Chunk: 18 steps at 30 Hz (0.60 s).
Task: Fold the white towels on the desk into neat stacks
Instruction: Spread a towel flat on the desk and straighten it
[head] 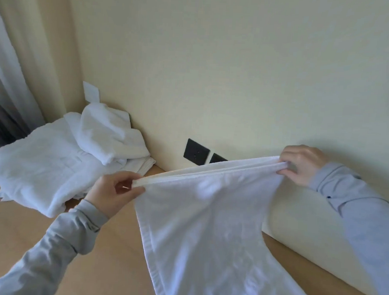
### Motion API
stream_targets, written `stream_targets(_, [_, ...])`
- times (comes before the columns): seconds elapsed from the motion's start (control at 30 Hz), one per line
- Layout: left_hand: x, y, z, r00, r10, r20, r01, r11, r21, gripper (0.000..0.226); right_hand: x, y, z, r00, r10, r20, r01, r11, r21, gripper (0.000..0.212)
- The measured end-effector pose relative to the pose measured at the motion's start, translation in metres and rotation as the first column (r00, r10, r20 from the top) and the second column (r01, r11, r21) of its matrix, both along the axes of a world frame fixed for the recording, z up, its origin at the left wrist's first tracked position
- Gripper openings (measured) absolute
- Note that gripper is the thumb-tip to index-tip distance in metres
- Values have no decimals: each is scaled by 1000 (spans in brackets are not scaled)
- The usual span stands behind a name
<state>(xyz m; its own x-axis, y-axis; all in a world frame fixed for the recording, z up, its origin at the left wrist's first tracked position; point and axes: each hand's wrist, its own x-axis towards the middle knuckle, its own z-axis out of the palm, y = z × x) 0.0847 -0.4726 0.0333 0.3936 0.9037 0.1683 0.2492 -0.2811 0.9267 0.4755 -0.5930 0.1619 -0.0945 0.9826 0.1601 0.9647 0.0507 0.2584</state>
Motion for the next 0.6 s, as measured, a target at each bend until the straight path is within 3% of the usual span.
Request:
stream_targets(0.1, [41, 15, 74, 998, -62, -27, 67, 958, 277, 22, 16, -46, 60, 992, -126, -32, 129, 982, 137, 25])
stream_targets(0.2, [81, 14, 150, 997, -75, -24, 76, 845, 530, 19, 29, -91, 113, 969, -229, -95, 246, 938, 242, 23])
stream_targets(0.3, [110, 1, 236, 997, -79, 8, 48, 679, 732, 14, 31, -143, 178, 968, -220, -124, 251, 891, 378, 20])
stream_targets(0.37, [118, -9, 299, 996, -67, 61, -18, 511, 859, 20, 27, -183, 229, 975, -206, -86, 218, 803, 554, 23])
stream_targets(0.47, [120, -28, 379, 987, -86, 133, -100, 317, 943, 28, 11, -232, 283, 982, -186, 6, 124, 678, 725, 22])
stream_targets(0.53, [123, -40, 404, 994, -66, 84, -68, 222, 973, 25, 5, -250, 296, 976, -219, 19, 150, 726, 671, 30])
stream_targets(0.6, [124, -47, 415, 996, -56, 68, -57, 187, 981, 17, 2, -266, 305, 977, -211, -5, 166, 753, 636, 31])
